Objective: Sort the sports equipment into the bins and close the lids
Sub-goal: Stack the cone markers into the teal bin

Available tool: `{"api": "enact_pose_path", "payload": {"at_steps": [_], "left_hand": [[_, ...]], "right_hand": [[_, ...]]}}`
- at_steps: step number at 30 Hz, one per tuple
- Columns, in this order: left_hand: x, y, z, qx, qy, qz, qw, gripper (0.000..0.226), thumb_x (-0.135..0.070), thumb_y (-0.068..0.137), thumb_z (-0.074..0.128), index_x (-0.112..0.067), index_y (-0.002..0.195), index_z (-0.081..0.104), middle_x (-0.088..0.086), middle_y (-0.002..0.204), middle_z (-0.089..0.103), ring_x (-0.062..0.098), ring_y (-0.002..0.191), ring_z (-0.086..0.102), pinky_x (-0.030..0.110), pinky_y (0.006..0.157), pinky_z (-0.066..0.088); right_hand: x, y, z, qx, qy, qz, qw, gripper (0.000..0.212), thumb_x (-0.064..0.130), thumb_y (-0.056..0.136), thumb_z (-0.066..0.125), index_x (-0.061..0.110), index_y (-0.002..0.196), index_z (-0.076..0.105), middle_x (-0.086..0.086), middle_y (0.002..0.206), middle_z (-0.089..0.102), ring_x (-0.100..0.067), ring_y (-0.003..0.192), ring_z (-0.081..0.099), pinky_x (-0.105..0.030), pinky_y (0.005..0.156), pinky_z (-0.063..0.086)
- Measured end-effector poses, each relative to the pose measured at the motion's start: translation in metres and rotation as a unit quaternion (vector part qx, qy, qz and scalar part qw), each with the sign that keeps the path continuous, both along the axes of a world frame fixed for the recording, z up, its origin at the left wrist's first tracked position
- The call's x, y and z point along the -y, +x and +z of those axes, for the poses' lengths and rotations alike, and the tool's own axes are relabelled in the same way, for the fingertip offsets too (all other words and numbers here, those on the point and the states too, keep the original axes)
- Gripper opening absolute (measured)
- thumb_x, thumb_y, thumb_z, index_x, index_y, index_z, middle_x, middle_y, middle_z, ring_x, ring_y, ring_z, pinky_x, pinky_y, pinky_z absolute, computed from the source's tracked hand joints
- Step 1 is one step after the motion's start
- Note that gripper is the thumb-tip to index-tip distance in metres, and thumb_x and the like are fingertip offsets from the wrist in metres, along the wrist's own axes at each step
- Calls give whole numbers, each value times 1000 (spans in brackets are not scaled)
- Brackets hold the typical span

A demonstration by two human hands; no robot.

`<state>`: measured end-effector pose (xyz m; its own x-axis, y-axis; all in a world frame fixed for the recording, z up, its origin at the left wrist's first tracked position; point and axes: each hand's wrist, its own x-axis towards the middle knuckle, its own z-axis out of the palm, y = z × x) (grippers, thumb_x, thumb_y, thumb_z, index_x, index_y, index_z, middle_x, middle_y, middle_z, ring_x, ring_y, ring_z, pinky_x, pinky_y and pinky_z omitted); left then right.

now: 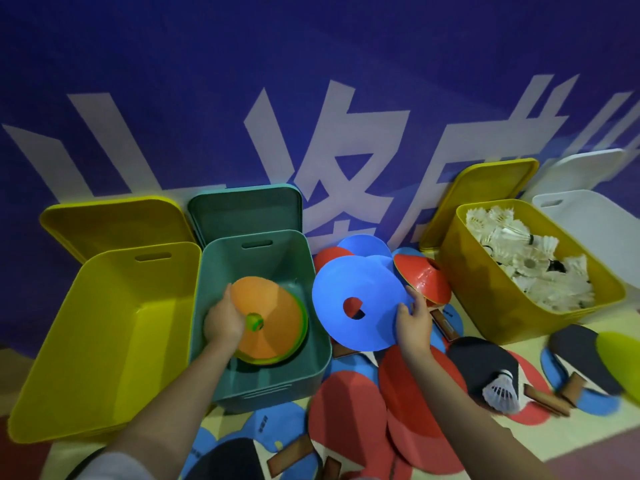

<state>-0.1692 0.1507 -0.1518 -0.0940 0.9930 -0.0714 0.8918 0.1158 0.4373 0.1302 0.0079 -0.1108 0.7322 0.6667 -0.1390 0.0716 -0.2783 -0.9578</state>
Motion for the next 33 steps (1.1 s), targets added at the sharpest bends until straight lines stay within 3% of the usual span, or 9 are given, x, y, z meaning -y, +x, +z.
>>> {"api": "enact_pose_path", "payload": {"at_steps": [6, 13, 18, 21, 23, 28, 29, 31, 33], "left_hand": [[-9, -4, -26, 64, -69, -2, 996, 48, -10, 89, 49, -15, 137, 45, 20, 115, 63, 39, 101, 60, 44, 83, 51], [-12, -4, -25, 65, -105, -23, 992, 47, -7, 87, 48, -12, 133, 48, 18, 122, 60, 38, 108, 58, 42, 88, 49], [-8, 6, 24, 129, 20, -103, 986, 55, -12, 92, 53, -12, 145, 37, 13, 147, 41, 31, 133, 39, 43, 108, 36], [-4, -6, 58, 131, 136, -137, 972, 52, -9, 91, 53, -11, 142, 42, 12, 147, 40, 29, 136, 35, 41, 112, 31], [1, -20, 68, 124, 167, -130, 970, 55, -8, 91, 53, -11, 145, 38, 13, 149, 36, 30, 139, 31, 40, 113, 28], [18, -51, 53, 113, 83, -82, 987, 72, -17, 96, 47, -20, 154, 5, 11, 158, 20, 31, 139, 29, 41, 104, 35], [22, -55, 48, 118, 60, -70, 989, 70, -18, 97, 44, -20, 154, 4, 14, 150, 35, 32, 128, 45, 39, 94, 43], [29, -60, 44, 127, 22, -46, 991, 62, -18, 100, 38, -21, 154, 6, 12, 92, 63, 25, 72, 57, 32, 59, 41], [32, -60, 46, 126, 6, -27, 992, 59, -20, 101, 35, -24, 153, 8, 4, 58, 45, 18, 49, 40, 31, 46, 27]], "right_hand": [[11, -16, 1, -4, 8, -13, 1000, 41, 9, 97, 44, 16, 137, 47, -3, 121, 55, -22, 114, 52, -35, 83, 45], [14, -26, 11, 21, 11, -12, 1000, 40, 10, 97, 45, 18, 136, 47, -1, 121, 55, -18, 109, 53, -33, 82, 43], [-6, -39, 39, 62, 46, 28, 997, 44, 6, 95, 45, 16, 138, 46, -1, 137, 50, -13, 122, 46, -27, 90, 36], [-26, -54, 60, 97, 47, 92, 990, 46, 5, 95, 45, 16, 139, 43, 6, 120, 57, 0, 96, 51, -25, 83, 38], [-42, -67, 70, 143, 21, 150, 978, 47, 4, 94, 43, 18, 140, 42, 3, 104, 61, -4, 77, 54, -29, 70, 41], [-91, -106, 64, 292, -21, 263, 919, 52, 4, 92, 42, 18, 142, 40, -13, 109, 66, -34, 91, 61, -37, 71, 47], [-99, -115, 61, 308, -36, 286, 906, 55, 5, 93, 41, 19, 145, 36, -15, 109, 65, -35, 91, 61, -41, 73, 49], [-110, -131, 53, 343, -78, 325, 878, 60, 4, 92, 43, 17, 148, 30, -17, 118, 61, -37, 97, 60, -43, 77, 49], [-117, -144, 42, 364, -124, 352, 853, 67, 2, 88, 48, 15, 150, 25, -19, 124, 55, -39, 105, 57, -43, 80, 47]]}}
